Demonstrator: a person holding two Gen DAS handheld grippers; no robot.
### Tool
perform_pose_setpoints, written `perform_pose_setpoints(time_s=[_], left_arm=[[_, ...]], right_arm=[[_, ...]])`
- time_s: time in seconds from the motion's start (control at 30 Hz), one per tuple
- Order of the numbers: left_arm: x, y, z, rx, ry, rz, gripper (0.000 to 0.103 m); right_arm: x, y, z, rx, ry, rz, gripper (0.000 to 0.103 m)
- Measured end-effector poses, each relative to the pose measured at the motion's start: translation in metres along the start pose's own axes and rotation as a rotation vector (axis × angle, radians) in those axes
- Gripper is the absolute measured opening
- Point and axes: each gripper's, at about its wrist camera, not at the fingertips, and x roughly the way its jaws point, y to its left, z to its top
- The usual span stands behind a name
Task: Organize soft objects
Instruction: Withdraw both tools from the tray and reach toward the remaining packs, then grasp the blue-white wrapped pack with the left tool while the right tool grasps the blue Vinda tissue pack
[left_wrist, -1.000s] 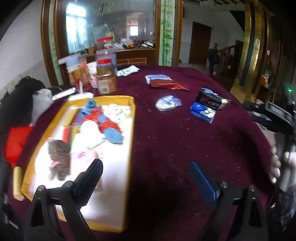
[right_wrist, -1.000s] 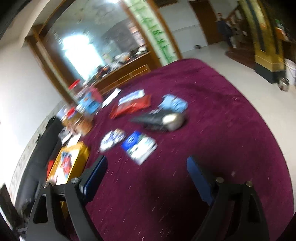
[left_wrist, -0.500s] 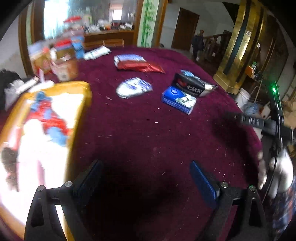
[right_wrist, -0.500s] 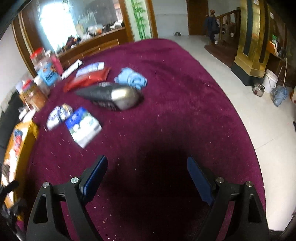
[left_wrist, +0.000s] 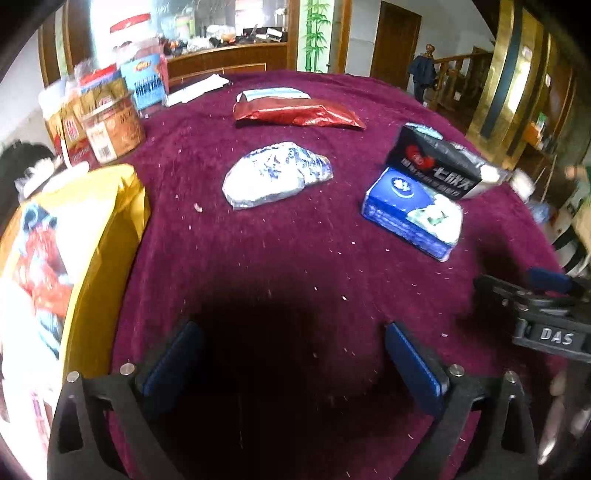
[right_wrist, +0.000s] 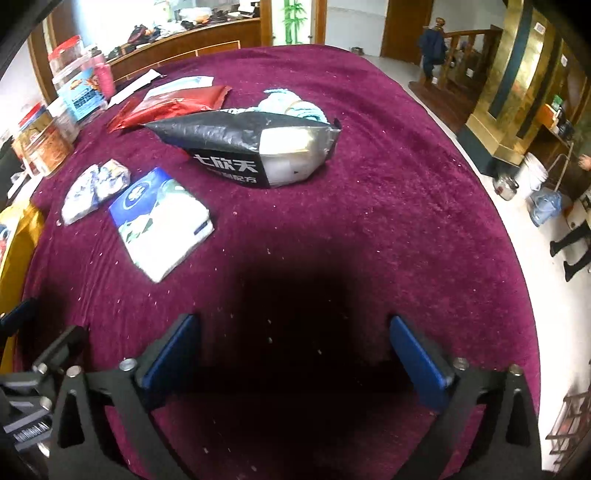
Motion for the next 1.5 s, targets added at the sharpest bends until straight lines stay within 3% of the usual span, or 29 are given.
perform_pose_setpoints(time_s=[0.67, 0.77, 0.87, 0.97, 1.03, 1.2, 1.27, 1.4, 1.5], left_arm=[[0.001, -0.001, 0.000, 0.005, -0.003, 0.005, 0.102], [0.002, 0.001, 0.004, 0.036, 0.044, -0.021, 0.102], [-0.008, 0.013, 0.001, -0.029, 0.040, -0.078, 0.102], [-0.025, 0.028, 0.006, -0.098, 0.000, -0.125, 0.102], [-0.036, 0.036, 0.019, -0.104, -0.051, -0.134, 0.102], [-0.038, 0.037, 0.063, 0.073, -0.116, -0.064, 0.102], [-0.025, 0.031, 0.081, 0.200, -0.121, -0.055, 0.102], [0.023, 0.029, 0.111, 0.316, -0.057, -0.025, 0.102], [0.051, 0.020, 0.116, 0.343, -0.006, -0.047, 0.102]], right_arm=[[-0.002, -0.001, -0.005, -0.008, -0.034, 0.004, 0.103], [-0.006, -0.009, 0.003, -0.011, 0.015, 0.036, 0.103], [-0.038, -0.029, 0.005, 0.049, -0.113, 0.112, 0.103], [-0.049, -0.014, 0.012, -0.065, -0.119, 0.218, 0.103], [-0.046, 0.013, 0.017, -0.168, -0.108, 0.233, 0.103], [-0.022, 0.067, 0.036, -0.316, -0.091, 0.234, 0.103], [-0.005, 0.077, 0.046, -0.341, -0.055, 0.239, 0.102], [0.017, 0.082, 0.056, -0.345, -0.017, 0.223, 0.102], [0.020, 0.075, 0.057, -0.315, -0.013, 0.252, 0.082]])
